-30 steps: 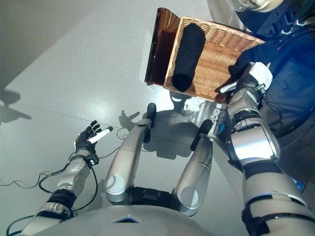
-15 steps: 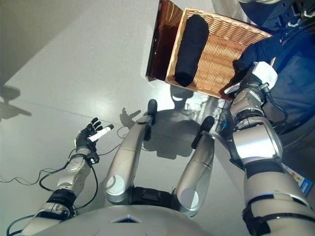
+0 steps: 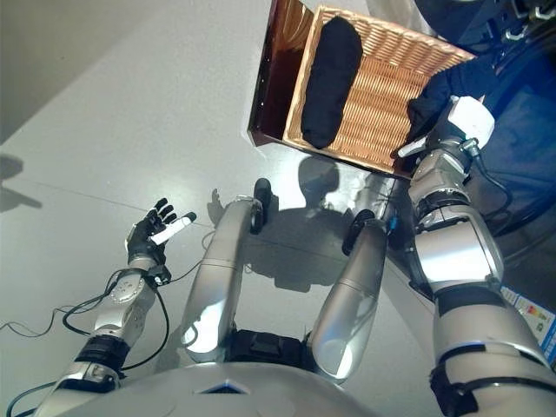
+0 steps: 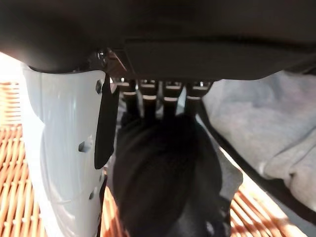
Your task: Pick up the clothes and place them into the washing machine
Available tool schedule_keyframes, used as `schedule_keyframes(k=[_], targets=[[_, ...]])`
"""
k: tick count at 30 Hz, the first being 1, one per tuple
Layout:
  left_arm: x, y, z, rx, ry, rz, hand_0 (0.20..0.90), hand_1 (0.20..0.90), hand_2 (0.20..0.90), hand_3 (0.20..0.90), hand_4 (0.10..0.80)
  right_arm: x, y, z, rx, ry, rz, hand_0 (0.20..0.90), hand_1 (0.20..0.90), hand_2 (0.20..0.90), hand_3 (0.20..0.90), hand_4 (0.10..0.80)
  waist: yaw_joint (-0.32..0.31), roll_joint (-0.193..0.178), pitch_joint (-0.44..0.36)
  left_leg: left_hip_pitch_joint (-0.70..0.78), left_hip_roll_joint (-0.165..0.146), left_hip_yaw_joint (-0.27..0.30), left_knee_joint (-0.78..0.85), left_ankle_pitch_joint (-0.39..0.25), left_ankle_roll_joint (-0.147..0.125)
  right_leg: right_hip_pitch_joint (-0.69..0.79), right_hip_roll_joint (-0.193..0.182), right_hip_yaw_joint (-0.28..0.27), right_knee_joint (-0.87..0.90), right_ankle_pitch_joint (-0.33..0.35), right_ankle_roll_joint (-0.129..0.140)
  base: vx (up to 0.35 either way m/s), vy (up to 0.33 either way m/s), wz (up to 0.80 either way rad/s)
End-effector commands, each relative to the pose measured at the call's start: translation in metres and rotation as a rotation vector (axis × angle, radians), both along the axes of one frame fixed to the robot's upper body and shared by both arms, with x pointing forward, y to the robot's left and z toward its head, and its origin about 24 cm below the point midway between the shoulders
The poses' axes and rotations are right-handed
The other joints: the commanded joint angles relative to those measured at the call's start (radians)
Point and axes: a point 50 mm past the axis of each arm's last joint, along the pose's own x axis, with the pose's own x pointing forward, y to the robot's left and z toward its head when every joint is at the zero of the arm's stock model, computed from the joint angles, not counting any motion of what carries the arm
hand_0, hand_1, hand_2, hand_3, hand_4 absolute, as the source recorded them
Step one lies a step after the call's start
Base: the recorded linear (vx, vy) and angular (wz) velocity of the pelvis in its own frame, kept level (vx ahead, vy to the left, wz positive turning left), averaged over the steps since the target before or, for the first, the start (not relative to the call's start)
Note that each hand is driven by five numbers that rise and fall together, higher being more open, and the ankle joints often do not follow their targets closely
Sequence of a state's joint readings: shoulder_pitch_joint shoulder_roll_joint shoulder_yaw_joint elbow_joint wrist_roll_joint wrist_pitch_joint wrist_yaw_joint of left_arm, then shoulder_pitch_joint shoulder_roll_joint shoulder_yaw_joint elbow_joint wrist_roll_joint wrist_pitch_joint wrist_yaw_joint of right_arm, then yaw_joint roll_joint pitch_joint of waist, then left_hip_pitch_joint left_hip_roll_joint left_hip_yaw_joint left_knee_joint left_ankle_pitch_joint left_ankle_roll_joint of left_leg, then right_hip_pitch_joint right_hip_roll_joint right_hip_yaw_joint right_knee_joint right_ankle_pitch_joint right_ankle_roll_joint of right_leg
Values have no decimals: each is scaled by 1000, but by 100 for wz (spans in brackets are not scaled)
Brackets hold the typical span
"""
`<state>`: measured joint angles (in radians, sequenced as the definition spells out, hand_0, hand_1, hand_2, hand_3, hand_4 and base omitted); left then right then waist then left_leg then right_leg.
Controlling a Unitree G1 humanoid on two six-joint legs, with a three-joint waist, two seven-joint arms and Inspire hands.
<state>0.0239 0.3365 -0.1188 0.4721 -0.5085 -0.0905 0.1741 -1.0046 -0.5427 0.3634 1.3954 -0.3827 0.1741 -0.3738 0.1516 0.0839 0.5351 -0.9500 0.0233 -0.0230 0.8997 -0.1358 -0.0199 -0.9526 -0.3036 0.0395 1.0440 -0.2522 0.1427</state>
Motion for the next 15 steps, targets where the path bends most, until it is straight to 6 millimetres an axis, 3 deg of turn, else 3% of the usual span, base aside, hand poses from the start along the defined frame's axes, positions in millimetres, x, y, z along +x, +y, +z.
schedule_keyframes(k=[1,7,15], targets=[[-28,32,2,72,12,74,900,900,900,900,800,-25,-35,-16,-21,125,-121,200,200,200,200,300,11,11,-29,-11,4,40,51,-82,1,-7,21,-44,-30,1,-92,-1,-22,5],[-30,35,1,83,22,81,900,900,900,900,800,-16,-25,-10,-4,76,-87,200,200,200,200,300,8,2,-39,14,4,42,20,-77,2,9,27,-48,-52,8,-90,10,-1,-10],[-29,34,-4,94,43,41,900,900,900,900,800,-26,-44,-6,51,26,-145,200,200,200,200,300,18,-5,-63,140,-8,41,-152,-28,5,130,23,-72,-196,66,-68,45,1,10]])
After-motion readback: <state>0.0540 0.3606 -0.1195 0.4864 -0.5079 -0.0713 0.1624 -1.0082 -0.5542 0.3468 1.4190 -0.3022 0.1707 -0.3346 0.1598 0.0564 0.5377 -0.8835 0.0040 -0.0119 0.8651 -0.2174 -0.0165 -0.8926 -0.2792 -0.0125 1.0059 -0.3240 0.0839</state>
